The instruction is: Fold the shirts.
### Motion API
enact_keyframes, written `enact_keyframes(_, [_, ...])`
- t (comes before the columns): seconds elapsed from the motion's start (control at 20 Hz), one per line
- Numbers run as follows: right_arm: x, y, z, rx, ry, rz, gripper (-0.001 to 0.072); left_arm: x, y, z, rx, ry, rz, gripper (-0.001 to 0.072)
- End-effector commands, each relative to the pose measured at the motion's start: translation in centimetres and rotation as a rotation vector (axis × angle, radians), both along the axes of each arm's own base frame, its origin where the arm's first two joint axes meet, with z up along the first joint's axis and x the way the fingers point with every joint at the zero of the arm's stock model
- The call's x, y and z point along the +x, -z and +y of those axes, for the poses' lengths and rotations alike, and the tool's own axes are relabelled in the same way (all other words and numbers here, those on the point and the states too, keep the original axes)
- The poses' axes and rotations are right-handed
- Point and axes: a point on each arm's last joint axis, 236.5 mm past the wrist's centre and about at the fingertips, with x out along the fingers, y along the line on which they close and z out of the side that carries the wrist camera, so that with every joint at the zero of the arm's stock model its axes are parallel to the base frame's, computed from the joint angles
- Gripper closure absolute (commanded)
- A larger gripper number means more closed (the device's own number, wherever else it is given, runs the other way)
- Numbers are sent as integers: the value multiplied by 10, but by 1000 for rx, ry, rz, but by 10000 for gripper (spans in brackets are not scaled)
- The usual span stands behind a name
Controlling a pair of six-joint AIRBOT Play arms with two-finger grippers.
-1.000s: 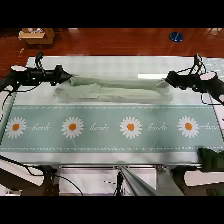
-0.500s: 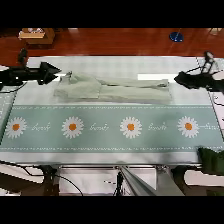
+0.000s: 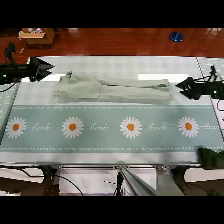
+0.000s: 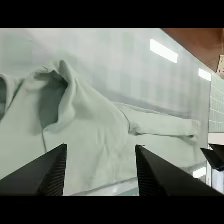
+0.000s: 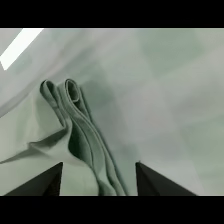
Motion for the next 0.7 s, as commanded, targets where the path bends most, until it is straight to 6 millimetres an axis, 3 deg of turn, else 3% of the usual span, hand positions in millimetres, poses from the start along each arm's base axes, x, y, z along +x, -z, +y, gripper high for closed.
enact_keyframes(0.0, [9, 16, 38, 128, -19, 17, 190, -1, -1, -9, 5, 25, -7, 244])
enact_keyframes(0.25, [3, 49, 88, 153, -97, 101, 214, -1, -1, -12, 7, 35, -12, 244])
enact_keyframes(0.3, [2, 51, 96, 149, -114, 103, 376, -1, -1, -13, 7, 36, -12, 245])
enact_keyframes(0.35, [4, 50, 100, 140, -127, 90, 586, -2, -1, -12, 6, 36, -11, 249])
enact_keyframes(0.4, [7, 44, 101, 139, -138, 74, 682, -2, -2, -13, 6, 36, -11, 316])
enact_keyframes(0.45, [11, 35, 102, 141, -166, 52, 682, -2, -3, -13, -2, 35, -10, 438])
enact_keyframes(0.5, [15, 20, 99, 138, -193, 23, 682, -1, -6, -15, -17, 32, -15, 480])
enact_keyframes(0.6, [24, -17, 90, 120, -210, -49, 682, 4, -19, -21, -83, 18, -37, 685])
enact_keyframes(0.65, [29, -41, 83, 105, -209, -98, 683, 8, -29, -24, -124, 7, -53, 685])
